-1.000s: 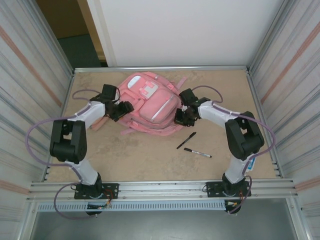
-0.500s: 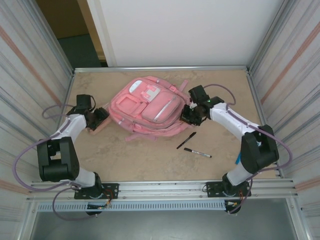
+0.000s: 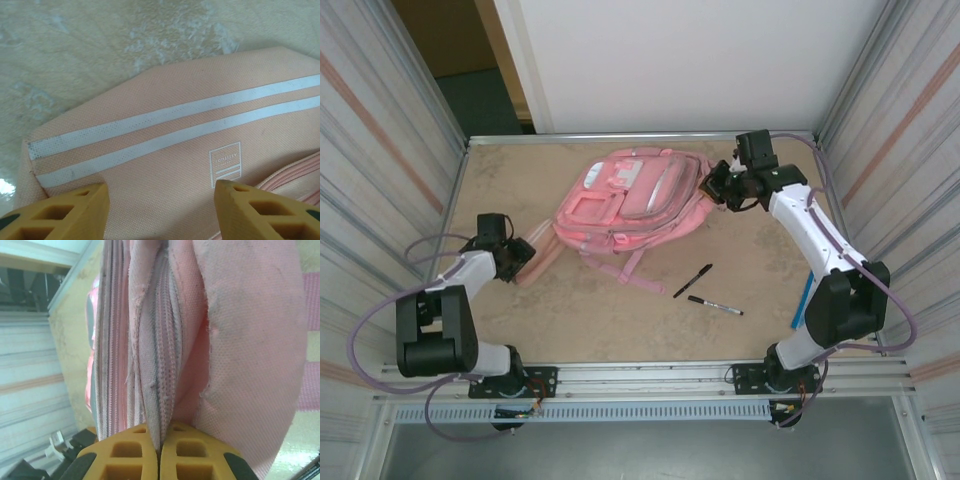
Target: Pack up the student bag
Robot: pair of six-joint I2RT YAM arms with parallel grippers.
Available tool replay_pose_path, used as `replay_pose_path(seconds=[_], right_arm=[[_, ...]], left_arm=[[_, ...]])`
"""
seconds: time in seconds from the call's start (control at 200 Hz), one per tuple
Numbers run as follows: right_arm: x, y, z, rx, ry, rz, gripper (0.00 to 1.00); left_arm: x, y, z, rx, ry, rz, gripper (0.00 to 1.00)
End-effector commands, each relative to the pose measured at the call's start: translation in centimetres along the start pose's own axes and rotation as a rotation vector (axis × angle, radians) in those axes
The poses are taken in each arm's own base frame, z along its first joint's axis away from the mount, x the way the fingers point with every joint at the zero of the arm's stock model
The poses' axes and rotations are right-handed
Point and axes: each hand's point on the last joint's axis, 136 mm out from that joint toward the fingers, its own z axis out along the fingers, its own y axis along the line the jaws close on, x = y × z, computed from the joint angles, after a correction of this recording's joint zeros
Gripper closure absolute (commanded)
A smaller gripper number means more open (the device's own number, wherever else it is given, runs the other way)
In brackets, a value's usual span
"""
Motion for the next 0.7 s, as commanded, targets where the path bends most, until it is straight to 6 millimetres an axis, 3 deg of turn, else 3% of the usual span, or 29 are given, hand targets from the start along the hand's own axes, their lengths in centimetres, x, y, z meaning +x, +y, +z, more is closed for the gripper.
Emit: replay_pose_path(seconds=[0.0,0.12,0.271,0.376,0.551,0.691], right_arm=[[-2.2,1.1,-0.4,-0.08,-0.044,0.033,1.0],[-0.6,-1.4,0.5,-0.029,-0.024,0.026,1.0],[1.1,-6.8,2.3,0.148,-0.067,0.01,1.0],[3.0,-8.9,4.0,0.239,-0.028,-0.006,1.0],[7.4,-8.1,5.8,0.26,0.058,-0.065,1.0],[10.6,-7.0,5.9,0.266,0.08,-0.099,1.0]], left_arm=[[1.5,2.5,0.1,-0.072,0.02,-0.05,0.44],[2.6,4.0,0.0,-0.115,0.029,-0.052,0.47],[3.6,6.6,-1.2,-0.206,0.014,-0.087,0.54],[3.6,7.0,-1.9,-0.204,-0.021,-0.109,0.54],[3.9,5.7,-3.8,-0.124,-0.017,-0.113,0.48],[2.8,3.1,-8.4,-0.001,-0.085,-0.121,0.45]])
